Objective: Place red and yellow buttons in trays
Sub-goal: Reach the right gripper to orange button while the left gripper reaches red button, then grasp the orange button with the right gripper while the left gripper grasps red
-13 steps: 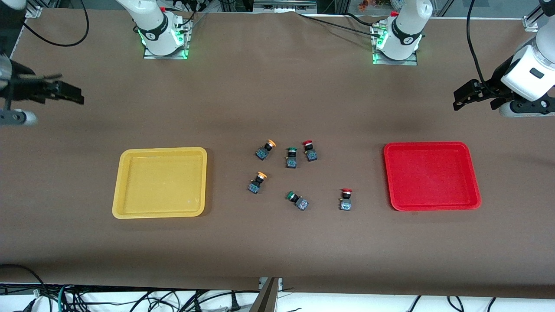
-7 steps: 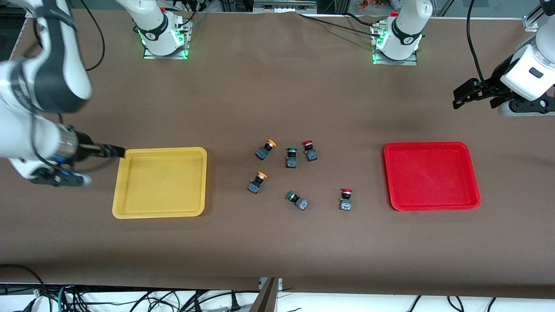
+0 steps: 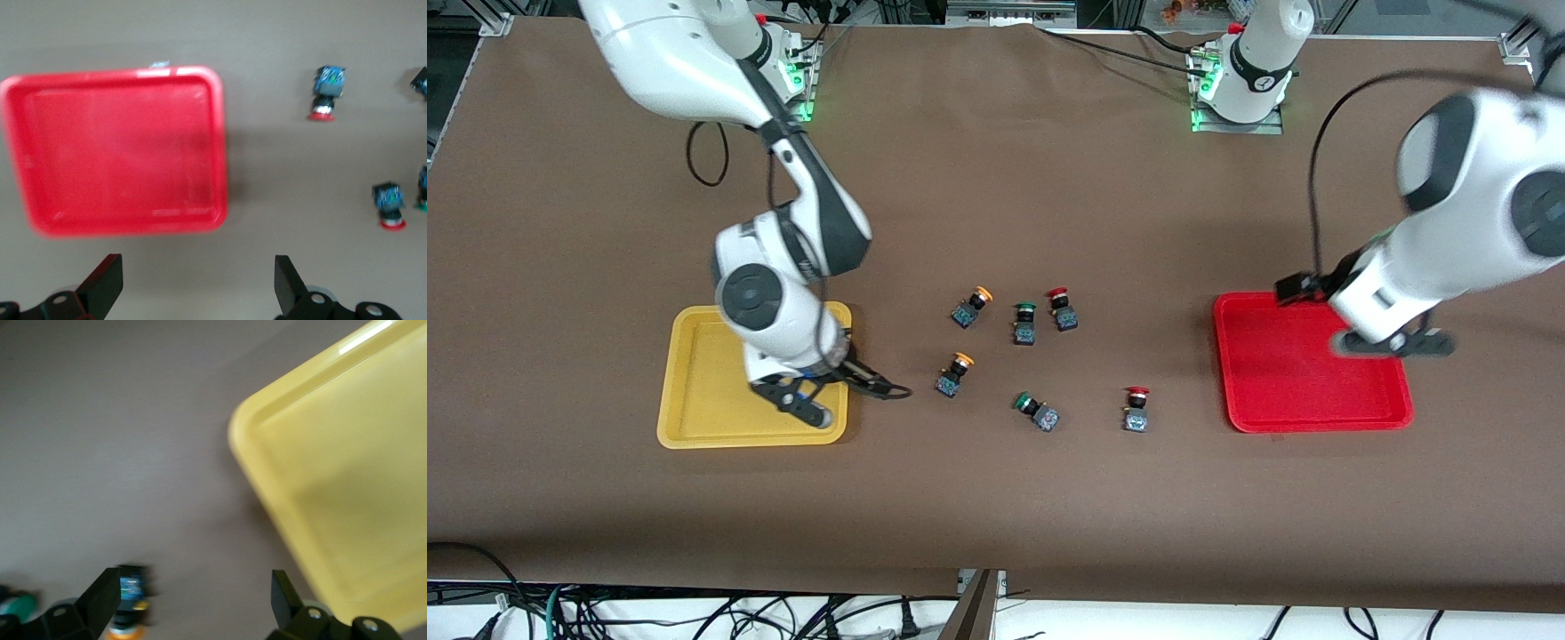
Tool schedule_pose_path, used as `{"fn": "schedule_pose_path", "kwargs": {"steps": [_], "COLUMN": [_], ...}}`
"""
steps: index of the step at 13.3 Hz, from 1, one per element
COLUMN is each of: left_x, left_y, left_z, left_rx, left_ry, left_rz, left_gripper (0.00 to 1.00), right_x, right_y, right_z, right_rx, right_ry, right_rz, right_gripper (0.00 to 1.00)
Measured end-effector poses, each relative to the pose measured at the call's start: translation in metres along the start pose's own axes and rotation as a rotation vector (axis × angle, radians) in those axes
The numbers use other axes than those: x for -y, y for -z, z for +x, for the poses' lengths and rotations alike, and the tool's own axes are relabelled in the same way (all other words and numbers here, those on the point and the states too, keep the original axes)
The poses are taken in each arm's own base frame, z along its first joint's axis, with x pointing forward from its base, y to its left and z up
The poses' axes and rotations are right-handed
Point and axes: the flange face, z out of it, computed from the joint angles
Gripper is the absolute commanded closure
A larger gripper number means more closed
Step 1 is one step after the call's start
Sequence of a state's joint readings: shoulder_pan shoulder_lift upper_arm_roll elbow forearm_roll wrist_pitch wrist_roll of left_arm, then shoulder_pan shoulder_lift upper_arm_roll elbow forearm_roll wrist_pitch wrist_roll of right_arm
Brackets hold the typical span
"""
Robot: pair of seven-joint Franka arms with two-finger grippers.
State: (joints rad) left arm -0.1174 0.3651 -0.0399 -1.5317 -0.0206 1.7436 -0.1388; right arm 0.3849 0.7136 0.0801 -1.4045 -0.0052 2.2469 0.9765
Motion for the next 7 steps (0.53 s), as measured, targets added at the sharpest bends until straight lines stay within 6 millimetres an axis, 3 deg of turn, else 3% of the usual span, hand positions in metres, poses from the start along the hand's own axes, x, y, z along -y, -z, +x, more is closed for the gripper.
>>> {"fn": "schedule_pose_path", "kwargs": {"steps": [3, 5, 7], "left_x": [-0.056, -0.090, -0.106], "left_y": [-0.056, -0.093, -0.125], "left_z": [0.055, 0.077, 0.091], "left_rx": [-0.089, -0.181, -0.243], "left_ry": [0.066, 0.107, 0.115], "left_rz": [-0.020, -0.052, -0.076], "left_gripper": [0.00, 0.00, 0.00], "right_x": [0.029, 0.045, 0.054], "right_y": [-0.027, -0.052, -0.084], "right_z": [-0.026, -0.043, -0.059], "right_rx": [-0.039, -0.048, -0.061], "right_ry": [-0.035, -0.008, 0.027], "right_rz": [0.082, 0.080, 0.052], "right_gripper": [0.00, 0.00, 0.00]}}
